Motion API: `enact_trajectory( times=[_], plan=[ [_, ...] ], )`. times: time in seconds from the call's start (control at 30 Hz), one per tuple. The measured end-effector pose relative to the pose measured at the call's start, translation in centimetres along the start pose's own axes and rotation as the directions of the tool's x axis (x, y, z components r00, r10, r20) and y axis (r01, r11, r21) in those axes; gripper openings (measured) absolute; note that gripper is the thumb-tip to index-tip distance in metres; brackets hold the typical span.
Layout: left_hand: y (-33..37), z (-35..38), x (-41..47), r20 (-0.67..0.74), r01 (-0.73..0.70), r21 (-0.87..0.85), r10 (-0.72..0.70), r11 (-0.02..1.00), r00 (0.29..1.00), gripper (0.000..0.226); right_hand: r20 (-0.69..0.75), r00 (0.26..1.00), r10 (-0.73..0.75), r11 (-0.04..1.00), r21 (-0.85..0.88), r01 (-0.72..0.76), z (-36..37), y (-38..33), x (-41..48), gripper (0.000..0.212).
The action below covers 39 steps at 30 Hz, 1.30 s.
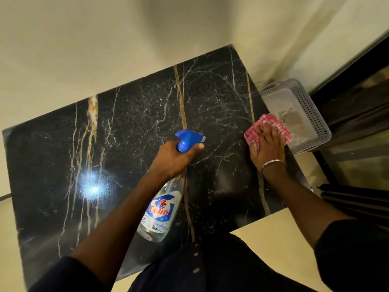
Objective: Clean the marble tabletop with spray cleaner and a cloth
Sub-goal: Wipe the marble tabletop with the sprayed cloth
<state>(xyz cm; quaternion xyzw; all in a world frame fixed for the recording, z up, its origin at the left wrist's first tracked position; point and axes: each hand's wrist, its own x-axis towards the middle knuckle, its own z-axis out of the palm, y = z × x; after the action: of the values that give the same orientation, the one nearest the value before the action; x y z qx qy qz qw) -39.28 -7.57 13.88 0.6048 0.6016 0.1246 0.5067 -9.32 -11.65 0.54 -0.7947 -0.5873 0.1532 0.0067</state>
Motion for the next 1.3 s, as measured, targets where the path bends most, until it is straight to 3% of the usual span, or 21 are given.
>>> enact_trajectory(
  times=[0.13,0.27,0.4,0.53,0.6,0.77,0.87,0.97,1.03,1.13,1.3],
  plan=[
    [-0.5,0.1,-0.8,-0.015,-0.011,-0.020,0.011,1.000,1.000,0.041,-0.030,0.999,0.038,0.999,0.023,-0.037,0.9,-4.3,-2.3,0.067],
    [-0.9,0.3,-1.4,-0.045,0.021,0.020,-0.020,1.000,0.999,0.047,0.024,0.983,-0.184,0.982,-0.046,0.185,3.5,-9.7,-6.3,0.070],
    [-1.3,0.4,-2.1,-0.077,0.025,0.017,-0.023,1.000,0.997,0.039,0.089,0.861,-0.501,0.858,-0.082,0.507,6.3,-13.5,-10.3,0.066],
    [-1.6,0.3,-2.2,-0.092,0.052,0.008,-0.051,0.999,0.994,0.043,0.151,0.718,-0.679,0.712,-0.102,0.695,6.1,-11.1,-9.4,0.068],
    [-1.5,0.0,-2.1,-0.080,0.063,0.009,-0.062,0.998,0.995,0.049,0.148,0.725,-0.673,0.718,-0.105,0.688,5.1,-8.7,-7.7,0.068],
    [-1.6,-0.6,-1.6,-0.038,0.080,0.011,-0.079,0.997,0.996,0.052,-0.010,0.961,-0.278,0.960,-0.050,0.277,0.9,-0.1,-2.0,0.064],
    [-1.4,-0.8,-1.1,-0.062,0.067,-0.005,-0.067,0.998,0.996,0.052,-0.049,0.997,-0.056,0.997,0.046,0.058,-0.2,0.1,1.0,0.063],
    [-1.0,-0.8,-0.5,-0.091,0.058,-0.016,-0.059,0.998,0.994,0.049,-0.094,0.993,0.078,0.996,0.057,-0.073,0.3,-3.0,2.1,0.064],
    [-0.8,-0.9,-0.1,-0.102,0.075,-0.014,-0.076,0.997,0.992,0.049,-0.075,0.995,0.067,0.997,0.043,-0.064,0.9,-5.4,1.9,0.065],
    [-0.7,-0.7,0.5,-0.107,0.072,-0.008,-0.073,0.997,0.992,0.048,-0.013,0.992,-0.126,0.991,-0.040,0.126,2.2,-9.4,0.6,0.065],
    [-0.2,-0.4,1.5,-0.149,0.063,-0.002,-0.063,0.998,0.987,0.039,0.028,0.882,-0.470,0.882,-0.017,0.471,4.9,-15.9,-3.8,0.060]
  ],
)
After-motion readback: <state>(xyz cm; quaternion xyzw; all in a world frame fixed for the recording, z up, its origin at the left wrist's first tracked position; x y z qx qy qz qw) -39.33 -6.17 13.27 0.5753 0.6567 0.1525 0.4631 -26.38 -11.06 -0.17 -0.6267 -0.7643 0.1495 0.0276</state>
